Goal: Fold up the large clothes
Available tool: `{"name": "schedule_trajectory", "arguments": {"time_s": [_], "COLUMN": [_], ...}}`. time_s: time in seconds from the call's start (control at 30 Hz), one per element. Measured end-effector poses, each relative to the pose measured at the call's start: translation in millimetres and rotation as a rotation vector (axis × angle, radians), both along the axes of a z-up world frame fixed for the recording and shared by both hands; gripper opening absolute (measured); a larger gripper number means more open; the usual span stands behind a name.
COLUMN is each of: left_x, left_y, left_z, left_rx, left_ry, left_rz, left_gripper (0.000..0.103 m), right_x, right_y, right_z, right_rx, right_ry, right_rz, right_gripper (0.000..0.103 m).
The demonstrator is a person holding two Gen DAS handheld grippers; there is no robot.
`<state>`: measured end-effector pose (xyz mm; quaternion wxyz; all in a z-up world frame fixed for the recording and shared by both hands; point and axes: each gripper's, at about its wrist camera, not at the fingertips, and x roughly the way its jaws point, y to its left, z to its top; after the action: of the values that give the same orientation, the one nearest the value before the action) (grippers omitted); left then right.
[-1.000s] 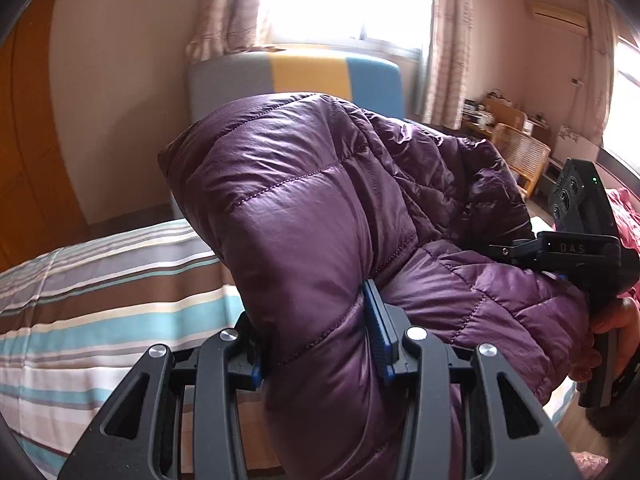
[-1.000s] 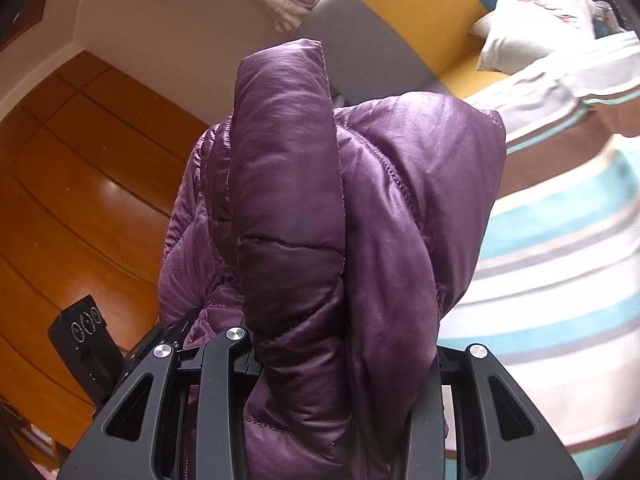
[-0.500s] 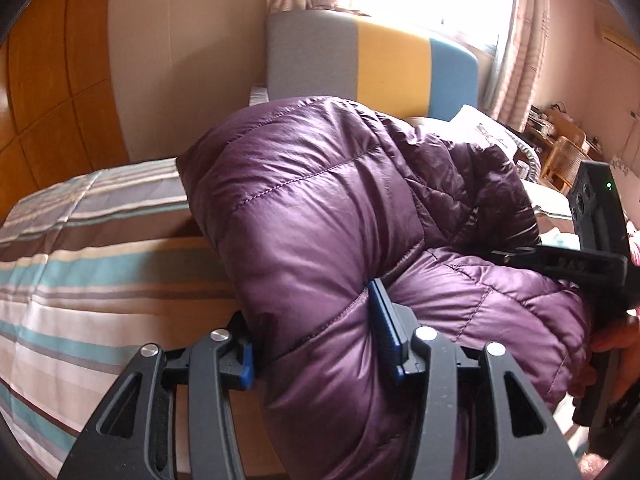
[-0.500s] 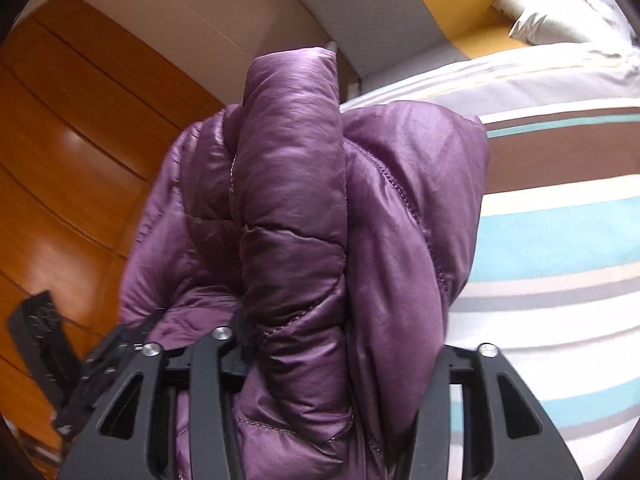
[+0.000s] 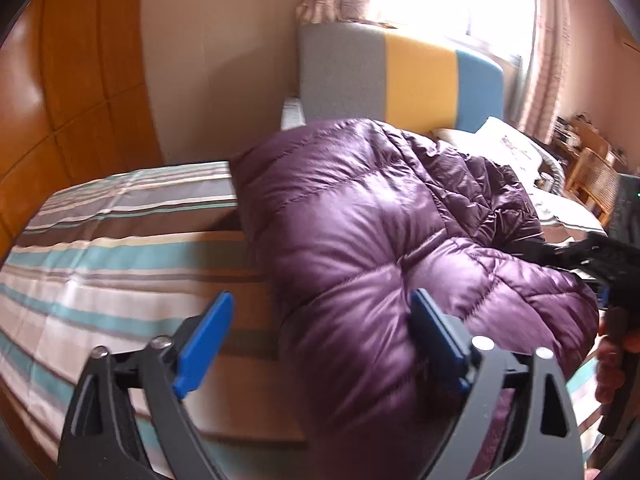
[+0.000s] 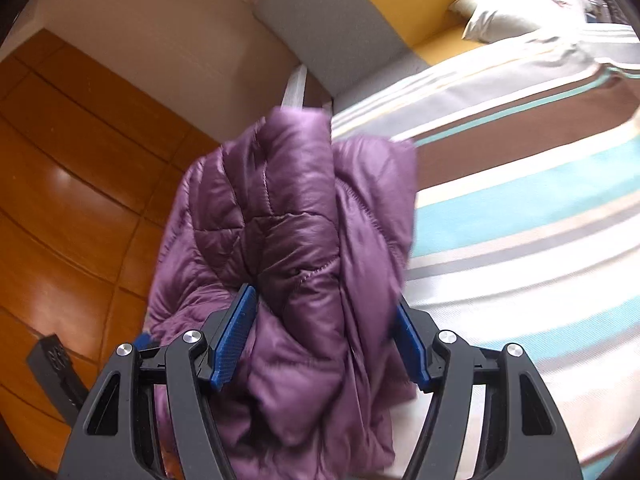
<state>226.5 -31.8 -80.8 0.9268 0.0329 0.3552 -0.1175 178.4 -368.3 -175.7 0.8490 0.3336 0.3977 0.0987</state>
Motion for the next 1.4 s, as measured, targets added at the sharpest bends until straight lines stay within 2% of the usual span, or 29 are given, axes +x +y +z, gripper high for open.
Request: {"name": "schedule_trajectory", "arguments": {"time_s": [0.07,0.17,0.2,0.23,0.33,0.43,0.57,0.73,0.83,0.93,1.2,1.4], "left_x": [-9,-18,-17,-15,4,25,49,64,69,77,77,67], "left_y": [7,11,8,5,-11,-23,-34,-44,-52,-52,-56,-55], "left_z": [9,22,27,30,37,34,17,-1,-14,-22,-34,-28], "left_rx": [-0.007,0.004,0.011,0.014,0.023,0.043,0.106,0.107,0.121,0.095,0.103,0.120], "left_ry": [-0.006,-0.039,-0.047,-0.049,-0.020,0.010,0.071,0.095,0.106,0.139,0.117,0.096], "left_rz": [0.043,0.091,0.094,0.086,0.065,0.067,0.081,0.059,0.040,0.039,0.054,0.054], "left_gripper": [0.094,0.094,0.089,0.079,0.070,0.069,0.064,0.068,0.068,0.068,0.068,0.070], "right_x": [-11,-16,-15,-13,7,38,74,100,106,110,110,97], "right_y": [-2,11,21,32,66,90,108,100,97,96,99,99], "right_z": [13,42,53,63,79,82,63,25,16,9,-8,3], "right_rx": [-0.032,-0.133,-0.193,-0.234,-0.353,-0.398,-0.554,-0.565,-0.571,-0.575,-0.593,-0.578], "right_ry": [-0.029,-0.117,-0.144,-0.164,-0.199,-0.183,-0.076,0.011,0.027,0.041,-0.010,-0.033], "right_rz": [-0.024,-0.013,-0.005,0.010,0.057,0.084,0.079,0.054,0.062,0.076,0.044,0.069], "right_gripper": [0.066,0.066,0.064,0.056,0.045,0.039,0.030,0.030,0.030,0.030,0.030,0.030]}}
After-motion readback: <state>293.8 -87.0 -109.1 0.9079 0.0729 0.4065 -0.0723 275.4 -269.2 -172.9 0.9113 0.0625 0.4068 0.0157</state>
